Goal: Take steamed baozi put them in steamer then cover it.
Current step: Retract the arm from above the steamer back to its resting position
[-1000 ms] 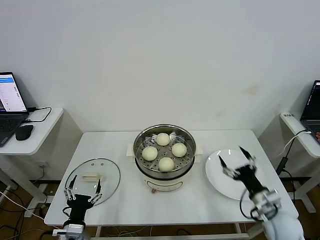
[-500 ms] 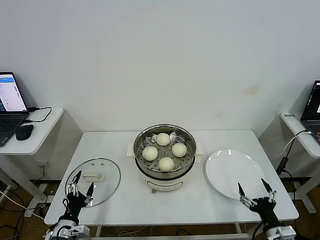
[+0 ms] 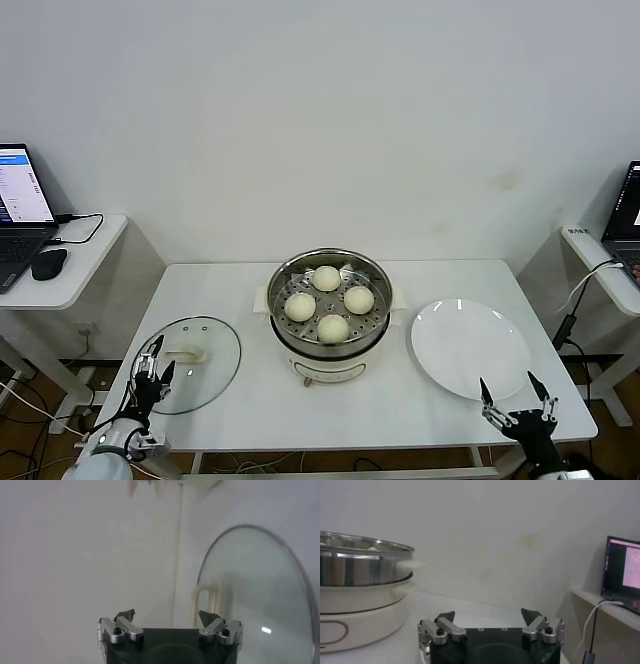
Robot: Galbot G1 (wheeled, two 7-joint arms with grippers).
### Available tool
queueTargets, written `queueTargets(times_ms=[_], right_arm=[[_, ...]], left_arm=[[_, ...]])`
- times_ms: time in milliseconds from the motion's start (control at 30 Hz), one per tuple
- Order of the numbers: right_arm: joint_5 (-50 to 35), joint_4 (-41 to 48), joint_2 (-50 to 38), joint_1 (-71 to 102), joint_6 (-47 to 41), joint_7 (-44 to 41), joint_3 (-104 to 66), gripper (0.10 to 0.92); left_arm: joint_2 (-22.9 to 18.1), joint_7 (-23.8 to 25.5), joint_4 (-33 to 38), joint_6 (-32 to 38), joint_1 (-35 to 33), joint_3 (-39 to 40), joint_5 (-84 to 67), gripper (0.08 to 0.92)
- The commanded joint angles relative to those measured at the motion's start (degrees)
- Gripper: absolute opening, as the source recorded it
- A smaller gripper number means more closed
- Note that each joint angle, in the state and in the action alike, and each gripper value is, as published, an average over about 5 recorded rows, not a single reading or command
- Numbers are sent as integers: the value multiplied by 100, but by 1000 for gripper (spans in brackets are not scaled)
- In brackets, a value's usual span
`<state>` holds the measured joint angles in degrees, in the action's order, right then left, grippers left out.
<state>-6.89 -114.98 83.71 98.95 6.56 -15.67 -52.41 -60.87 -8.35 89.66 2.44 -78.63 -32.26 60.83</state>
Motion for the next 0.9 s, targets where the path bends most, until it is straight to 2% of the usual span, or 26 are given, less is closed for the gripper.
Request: queueTargets(times_ms=[33, 667, 900], right_arm=[[15, -52, 167, 150, 37, -28, -67, 823], [231, 180, 275, 83, 122, -34, 167, 823], [292, 210, 271, 89, 146, -38, 225, 823]], left_arm=[[126, 45, -766, 33, 745, 162, 307, 823], [35, 120, -1100, 159, 1169, 447, 76, 823], [-50, -1, -1364, 256, 1345, 494, 86, 823]])
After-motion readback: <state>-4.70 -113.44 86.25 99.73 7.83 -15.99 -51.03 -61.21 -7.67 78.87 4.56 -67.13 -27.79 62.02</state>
